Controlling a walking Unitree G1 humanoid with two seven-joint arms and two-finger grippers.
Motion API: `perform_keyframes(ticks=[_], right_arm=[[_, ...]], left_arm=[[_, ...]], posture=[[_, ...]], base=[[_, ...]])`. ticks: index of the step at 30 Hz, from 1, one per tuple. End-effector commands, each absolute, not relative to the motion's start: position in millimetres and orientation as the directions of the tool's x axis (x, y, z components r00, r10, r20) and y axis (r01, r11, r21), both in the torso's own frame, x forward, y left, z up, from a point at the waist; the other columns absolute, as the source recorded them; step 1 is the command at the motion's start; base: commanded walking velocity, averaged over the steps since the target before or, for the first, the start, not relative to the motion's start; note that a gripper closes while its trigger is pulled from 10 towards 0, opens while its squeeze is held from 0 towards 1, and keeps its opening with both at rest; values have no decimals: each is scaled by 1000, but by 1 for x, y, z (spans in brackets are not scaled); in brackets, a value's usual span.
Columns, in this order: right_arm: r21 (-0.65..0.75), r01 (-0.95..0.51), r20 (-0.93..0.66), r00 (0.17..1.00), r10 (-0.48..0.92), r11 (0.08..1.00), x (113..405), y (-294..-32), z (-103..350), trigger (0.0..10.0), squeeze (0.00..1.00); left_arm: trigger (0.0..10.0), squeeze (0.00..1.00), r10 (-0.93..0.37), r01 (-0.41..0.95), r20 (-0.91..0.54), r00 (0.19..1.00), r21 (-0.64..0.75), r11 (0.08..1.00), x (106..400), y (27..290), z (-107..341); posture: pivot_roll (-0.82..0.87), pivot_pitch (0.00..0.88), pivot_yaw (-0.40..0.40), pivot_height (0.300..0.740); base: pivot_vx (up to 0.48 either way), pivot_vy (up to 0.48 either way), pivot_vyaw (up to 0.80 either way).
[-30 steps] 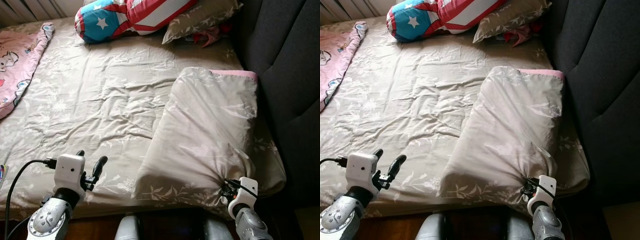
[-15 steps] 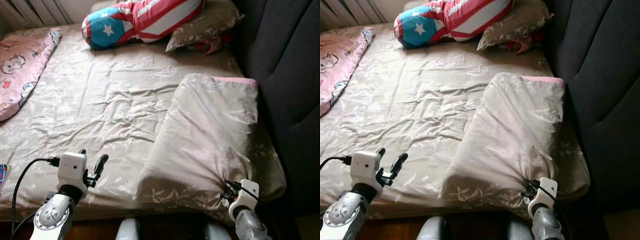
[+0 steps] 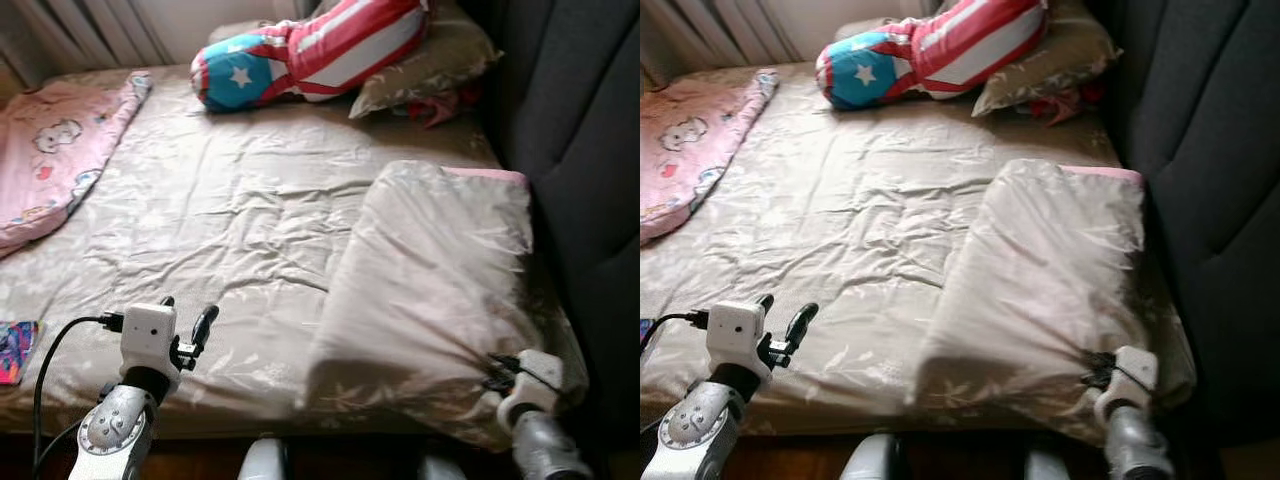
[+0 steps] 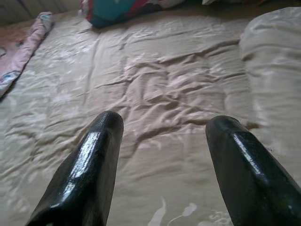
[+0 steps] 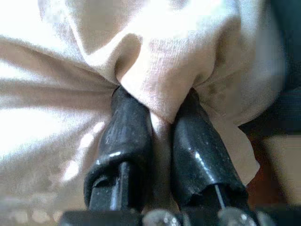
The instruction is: Clean up the room
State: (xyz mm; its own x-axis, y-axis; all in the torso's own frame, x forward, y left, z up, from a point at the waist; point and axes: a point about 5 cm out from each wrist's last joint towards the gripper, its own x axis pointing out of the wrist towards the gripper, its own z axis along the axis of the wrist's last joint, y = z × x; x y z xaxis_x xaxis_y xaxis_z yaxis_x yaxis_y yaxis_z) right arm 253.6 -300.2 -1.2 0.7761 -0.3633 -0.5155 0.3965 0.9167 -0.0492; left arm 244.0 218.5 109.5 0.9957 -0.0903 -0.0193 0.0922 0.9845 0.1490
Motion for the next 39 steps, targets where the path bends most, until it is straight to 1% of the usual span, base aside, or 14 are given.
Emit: perform_keyframes(ticks=[1,6,12,13,21,22,23,24,25,30,32,33,34,39], right_arm=[[-98,531,-398,754,-523,841,257,-342,31,0,0],[-157,617,-301,713,-633,771,253,-379,61,0,0],[-167,584,-339,723,-602,795,255,-376,58,0,0],[-179,528,-377,743,-553,831,257,-364,48,10000,0],[-126,467,-455,757,-470,875,254,-334,20,10000,0],[-126,463,-457,758,-465,878,254,-333,19,10000,353],[-123,462,-457,759,-463,878,254,-332,19,10000,612],[-120,462,-456,760,-462,878,254,-332,19,10000,824],[-119,467,-451,761,-467,876,254,-332,19,10000,882],[-115,434,-397,804,-442,894,262,-328,27,10000,839],[-130,395,-371,831,-414,909,268,-323,30,10000,533],[-134,378,-359,843,-400,916,270,-320,31,10000,161],[-116,361,-355,855,-378,925,272,-314,30,10000,0],[-16,212,-398,895,-201,977,272,-269,7,10000,0]], left_arm=[[10000,0,-68,71,-27,997,153,986,243,222,106],[10000,0,-69,72,-28,997,145,987,244,222,102],[10000,0,-74,77,-29,997,140,987,245,219,99],[10000,0,-76,80,-33,997,139,987,244,218,98],[10000,0,-74,80,-56,996,129,988,246,216,87],[10000,0,-72,79,-60,996,126,989,247,216,86],[10000,0,-69,76,-62,996,121,990,247,216,85],[10000,0,-68,75,-65,996,118,990,248,216,83],[10000,0,-67,74,-68,995,116,991,248,216,82],[10000,0,-36,45,-132,991,60,997,248,218,61],[10000,0,-5,8,-170,985,21,1000,246,220,49],[10000,0,13,-13,-186,982,1,1000,245,222,44],[10000,0,33,-41,-212,977,-32,999,242,223,36],[10000,0,75,-104,-329,941,-72,992,235,225,5]], posture=[[88,101,54,666],[73,96,50,666],[70,92,47,666],[72,89,45,666],[76,66,38,666],[76,63,37,666],[76,62,37,666],[75,56,35,666],[75,54,35,666],[59,38,36,666],[46,33,35,666],[41,26,30,666],[39,18,24,666],[22,0,8,666]], base=[[0,0,0],[0,0,0],[0,0,0],[0,0,0],[0,0,0],[0,0,0],[0,0,0],[0,0,0],[0,0,0],[0,0,0],[0,0,0],[0,0,0],[0,0,0],[0,0,0]])
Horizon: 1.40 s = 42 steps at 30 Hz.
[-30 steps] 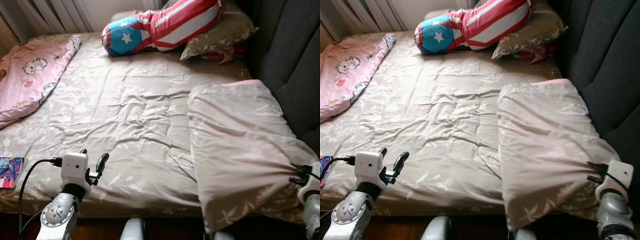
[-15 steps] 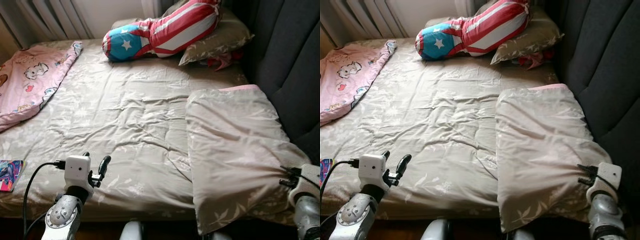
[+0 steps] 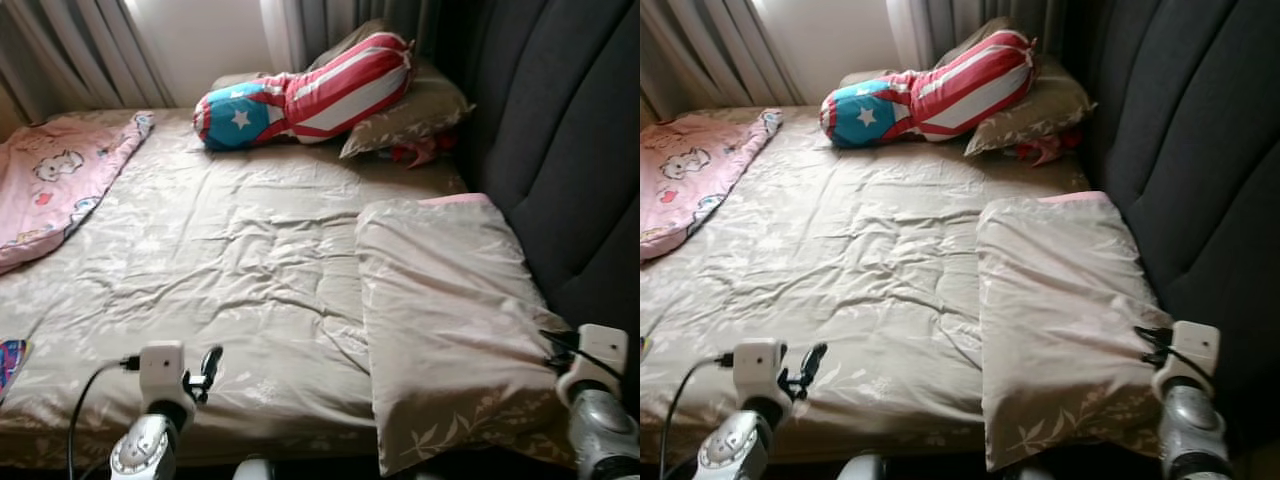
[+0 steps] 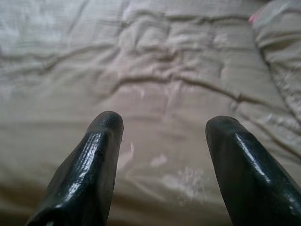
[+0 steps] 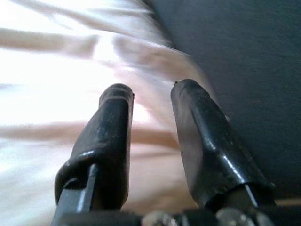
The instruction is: Clean up the room
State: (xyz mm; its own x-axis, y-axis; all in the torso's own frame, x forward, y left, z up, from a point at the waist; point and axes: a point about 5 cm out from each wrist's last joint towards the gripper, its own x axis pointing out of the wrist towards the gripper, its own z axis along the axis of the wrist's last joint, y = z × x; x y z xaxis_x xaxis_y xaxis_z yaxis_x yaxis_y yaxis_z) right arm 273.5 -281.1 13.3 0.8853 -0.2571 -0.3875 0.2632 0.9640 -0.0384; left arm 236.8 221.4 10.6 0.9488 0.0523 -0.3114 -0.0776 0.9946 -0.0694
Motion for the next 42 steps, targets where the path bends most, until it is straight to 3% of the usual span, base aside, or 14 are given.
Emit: perform_keyframes(ticks=[1,5,10,14,20,26,36,37,42], right_arm=[[-3,203,-403,896,-187,979,271,-265,5,10000,0],[41,166,-509,852,-122,985,251,-233,-25,10000,0],[59,147,-612,787,-80,987,225,-212,-51,10000,0],[55,170,-657,748,-92,984,211,-210,-61,10000,0],[49,195,-715,692,-102,980,197,-208,-71,10000,0],[78,257,-770,630,-106,963,180,-202,-82,10000,0],[75,325,-813,567,-131,943,161,-201,-91,10000,0],[68,328,-813,565,-138,942,161,-203,-91,10000,1000],[48,341,-812,560,-161,939,165,-203,-89,10000,1000]], left_arm=[[10000,0,77,-107,-338,938,-71,992,234,225,2],[10000,0,84,-132,-432,898,-82,988,226,222,-21],[10000,0,58,-113,-512,857,-77,991,219,214,-37],[10000,0,44,-98,-536,843,-73,992,221,210,-41],[10000,0,33,-82,-583,811,-57,995,223,206,-48],[10000,0,4,-19,-690,724,-14,1000,203,204,-66],[10000,0,29,-36,-730,683,7,999,202,205,-69],[10000,0,28,-27,-728,685,13,1000,203,204,-69],[10000,0,25,-13,-730,683,22,1000,203,205,-68]], posture=[[19,0,8,666],[14,0,0,686],[4,0,-5,716],[7,0,-11,740],[-5,0,-13,740],[-46,0,-4,740],[-81,0,31,740],[-91,0,39,740],[-103,0,42,740]], base=[[0,0,0],[0,0,0],[0,0,0],[0,0,0],[0,0,0],[0,0,0],[0,0,0],[0,0,0],[0,0,0]])
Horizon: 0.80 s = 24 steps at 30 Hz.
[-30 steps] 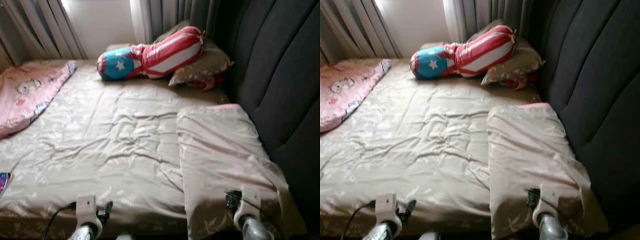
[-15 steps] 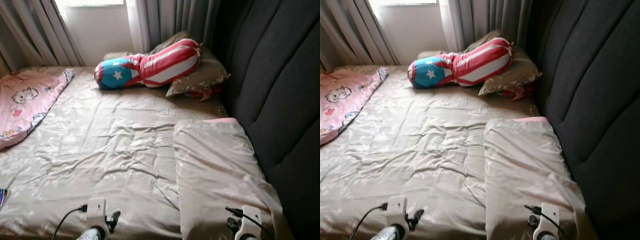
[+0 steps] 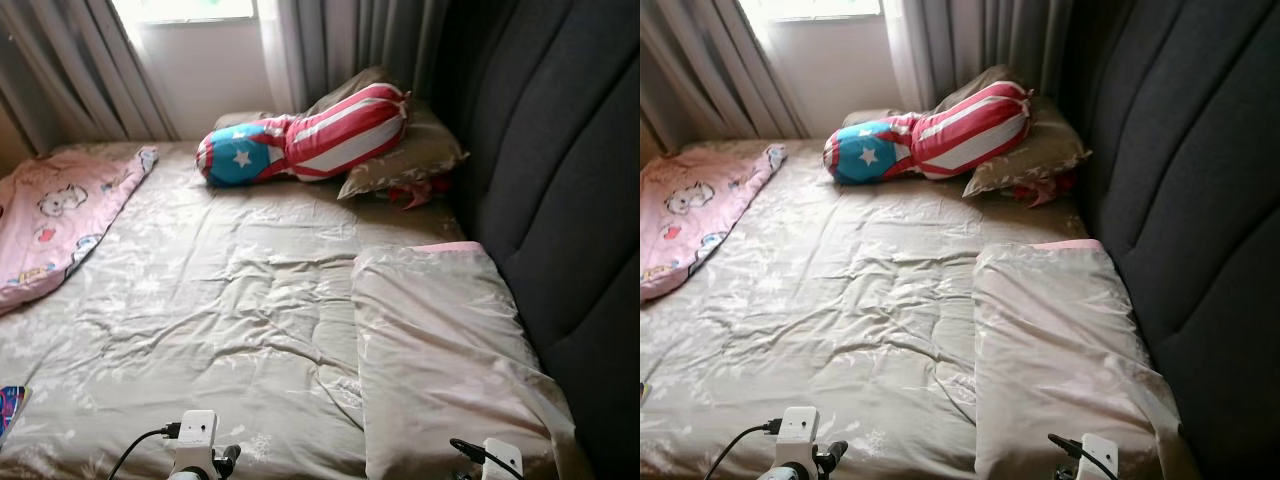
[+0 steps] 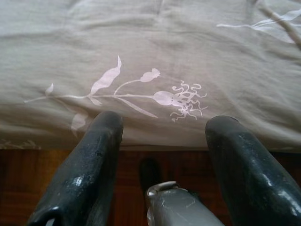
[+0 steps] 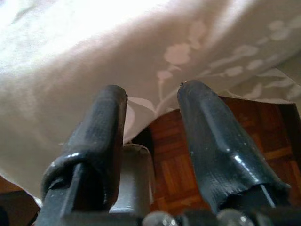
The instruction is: Clean up the room
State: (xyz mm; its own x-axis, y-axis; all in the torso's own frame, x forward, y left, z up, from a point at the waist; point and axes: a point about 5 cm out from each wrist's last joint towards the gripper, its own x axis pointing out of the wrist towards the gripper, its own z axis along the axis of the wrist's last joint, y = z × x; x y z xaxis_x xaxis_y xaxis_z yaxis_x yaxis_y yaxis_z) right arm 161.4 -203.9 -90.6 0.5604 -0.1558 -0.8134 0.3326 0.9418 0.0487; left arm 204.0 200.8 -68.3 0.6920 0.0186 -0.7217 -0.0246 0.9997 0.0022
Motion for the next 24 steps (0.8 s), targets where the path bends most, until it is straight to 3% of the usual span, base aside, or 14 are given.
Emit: perform_keyframes(ticks=[1,6,8,20,24], right_arm=[[47,343,-812,560,-163,938,165,-204,-89,10000,1000],[46,303,-812,567,-141,952,171,-201,-88,10000,1000],[29,253,-822,557,-121,967,172,-197,-88,10000,0],[43,119,-814,580,-35,992,181,-181,-86,10000,0],[46,117,-798,602,-34,992,187,-181,-83,10000,0]], left_arm=[[10000,0,25,-13,-731,681,22,1000,203,205,-69],[10000,0,22,-8,-736,676,23,1000,203,204,-69],[10000,0,18,-5,-738,675,20,1000,202,204,-69],[10000,0,14,1,-740,673,21,1000,202,201,-70],[10000,0,8,12,-741,672,22,1000,200,201,-71]], posture=[[-103,0,42,740],[-75,0,23,740],[-71,0,19,740],[-61,0,0,740],[-57,0,-1,740]], base=[[0,0,0],[0,0,0],[0,0,0],[0,0,0],[0,0,706]])
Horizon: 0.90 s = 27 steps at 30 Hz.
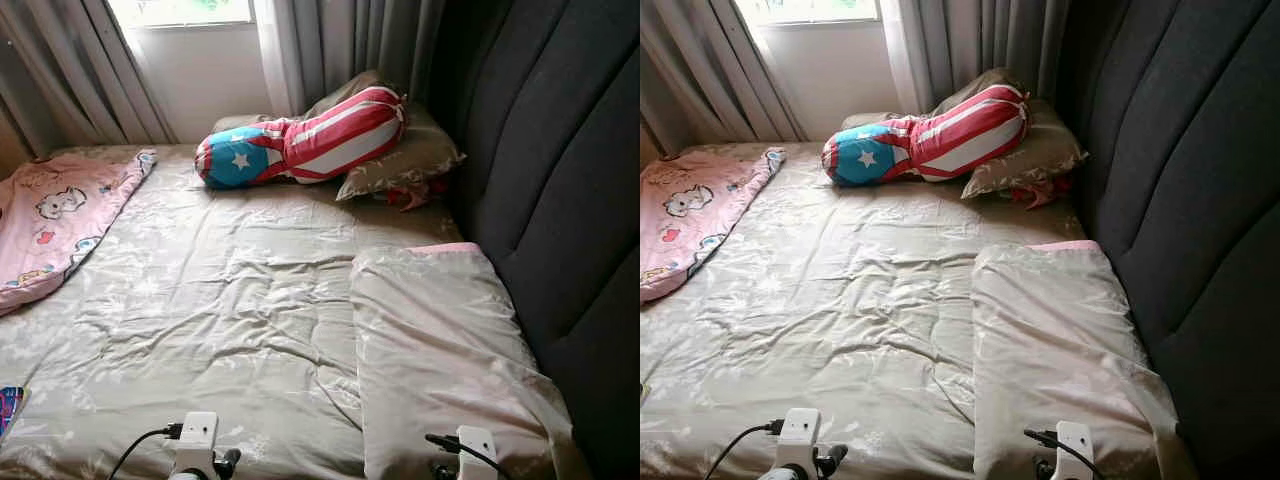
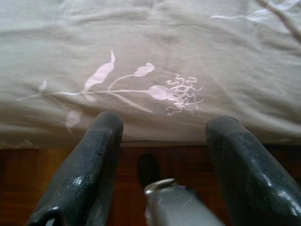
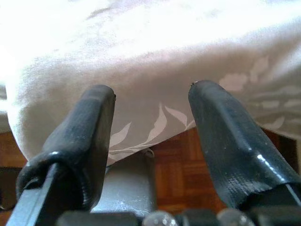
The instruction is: Clean up the room
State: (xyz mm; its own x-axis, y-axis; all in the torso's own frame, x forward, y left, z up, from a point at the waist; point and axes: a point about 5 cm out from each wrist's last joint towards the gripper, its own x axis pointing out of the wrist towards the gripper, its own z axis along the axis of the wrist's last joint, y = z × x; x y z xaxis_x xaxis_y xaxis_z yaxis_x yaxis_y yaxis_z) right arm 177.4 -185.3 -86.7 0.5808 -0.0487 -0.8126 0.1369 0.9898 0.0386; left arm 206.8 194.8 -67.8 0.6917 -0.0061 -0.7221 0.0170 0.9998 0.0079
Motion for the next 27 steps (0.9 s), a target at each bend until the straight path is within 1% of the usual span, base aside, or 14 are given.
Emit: perform_keyframes(ticks=[1,4,7,13,24,27], right_arm=[[46,117,-798,602,-34,992,187,-181,-83,10000,0],[45,112,-804,594,-30,993,179,-179,-86,10000,0],[45,109,-807,590,-28,993,179,-178,-86,10000,0],[49,97,-813,581,-17,994,180,-177,-87,10000,0],[48,77,-817,576,-5,996,179,-176,-87,10000,0],[46,77,-820,572,-6,996,177,-177,-88,10000,0]], left_arm=[[10000,0,8,12,-741,672,22,1000,200,201,-71],[10000,0,-1,42,-752,659,36,998,195,202,-73],[10000,0,-1,48,-755,656,40,998,194,203,-74],[10000,0,-1,53,-746,666,47,997,198,204,-72],[10000,0,3,67,-765,645,60,996,194,205,-74],[10000,0,2,66,-767,642,59,996,194,205,-74]], posture=[[-57,0,-1,740],[-65,0,8,740],[-66,0,8,740],[-52,0,1,740],[-46,0,3,740],[-47,0,5,740]], base=[[0,0,800],[0,0,800],[0,0,727],[0,0,0],[0,0,0],[0,419,0]])
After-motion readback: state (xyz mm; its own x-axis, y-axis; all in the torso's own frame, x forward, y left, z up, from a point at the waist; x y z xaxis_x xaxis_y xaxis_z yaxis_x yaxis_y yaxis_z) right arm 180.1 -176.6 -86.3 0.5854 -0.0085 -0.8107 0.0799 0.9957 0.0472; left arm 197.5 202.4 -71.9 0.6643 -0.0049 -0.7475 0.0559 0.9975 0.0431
